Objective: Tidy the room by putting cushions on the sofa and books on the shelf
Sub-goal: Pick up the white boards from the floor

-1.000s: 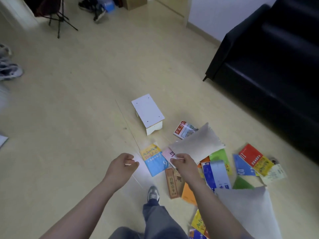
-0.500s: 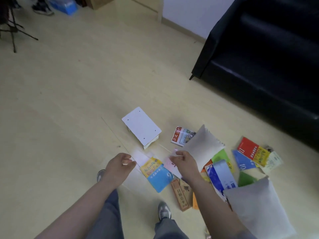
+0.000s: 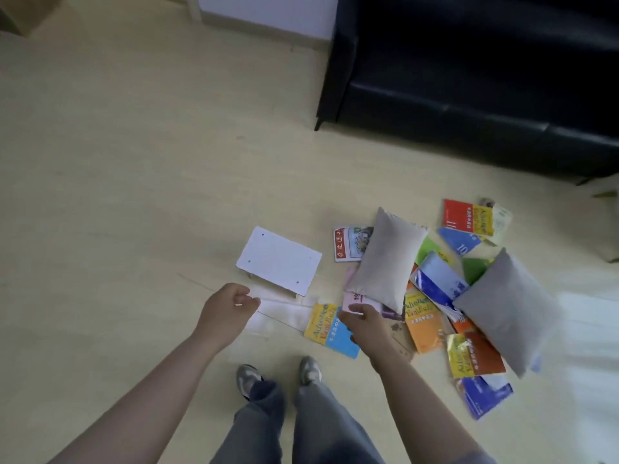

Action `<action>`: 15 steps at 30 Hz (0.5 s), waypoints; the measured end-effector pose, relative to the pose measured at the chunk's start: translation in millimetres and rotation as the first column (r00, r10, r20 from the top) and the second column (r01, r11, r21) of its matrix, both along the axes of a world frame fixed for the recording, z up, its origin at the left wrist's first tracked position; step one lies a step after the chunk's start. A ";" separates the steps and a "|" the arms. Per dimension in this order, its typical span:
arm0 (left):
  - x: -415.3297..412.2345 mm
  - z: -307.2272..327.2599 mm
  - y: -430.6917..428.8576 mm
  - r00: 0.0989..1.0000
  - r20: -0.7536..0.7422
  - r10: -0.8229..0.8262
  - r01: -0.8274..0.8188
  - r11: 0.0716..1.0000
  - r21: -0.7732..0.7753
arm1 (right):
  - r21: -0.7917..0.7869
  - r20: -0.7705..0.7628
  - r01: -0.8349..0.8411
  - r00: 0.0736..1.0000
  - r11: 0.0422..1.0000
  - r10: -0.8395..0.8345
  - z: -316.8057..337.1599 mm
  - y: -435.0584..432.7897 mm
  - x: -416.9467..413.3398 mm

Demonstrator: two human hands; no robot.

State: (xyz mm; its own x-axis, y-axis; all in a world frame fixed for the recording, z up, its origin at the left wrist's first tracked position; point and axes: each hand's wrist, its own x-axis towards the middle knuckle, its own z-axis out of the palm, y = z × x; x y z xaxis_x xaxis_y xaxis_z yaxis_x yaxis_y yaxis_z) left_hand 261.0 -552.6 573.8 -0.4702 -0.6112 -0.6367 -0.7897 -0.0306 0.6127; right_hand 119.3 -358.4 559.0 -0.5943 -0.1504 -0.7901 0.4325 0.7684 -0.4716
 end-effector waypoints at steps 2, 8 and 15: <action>-6.9 -5.4 -17.3 0.998 0.019 -0.052 0.052 0.999 -0.009 | -0.004 -0.006 0.031 1.000 1.000 -0.031 -2.9 -14.1 1.3; -35.0 -22.5 -66.9 0.987 0.086 -0.138 0.142 0.989 -0.042 | 0.033 0.015 0.070 0.997 0.997 -0.071 -30.8 -54.8 -24.1; -78.8 -48.2 -140.3 0.969 0.154 -0.194 0.203 0.978 -0.047 | 0.056 0.068 0.154 0.985 0.987 -0.157 -74.5 -107.2 -75.2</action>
State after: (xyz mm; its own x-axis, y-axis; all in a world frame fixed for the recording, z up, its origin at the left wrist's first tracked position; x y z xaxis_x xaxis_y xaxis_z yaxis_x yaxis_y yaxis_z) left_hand 182.2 -693.0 525.6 -0.4895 -0.5552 -0.6724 -0.8583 0.1703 0.4841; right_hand 44.1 -465.5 484.5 -0.5490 -0.0195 -0.8356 0.5799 0.7110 -0.3977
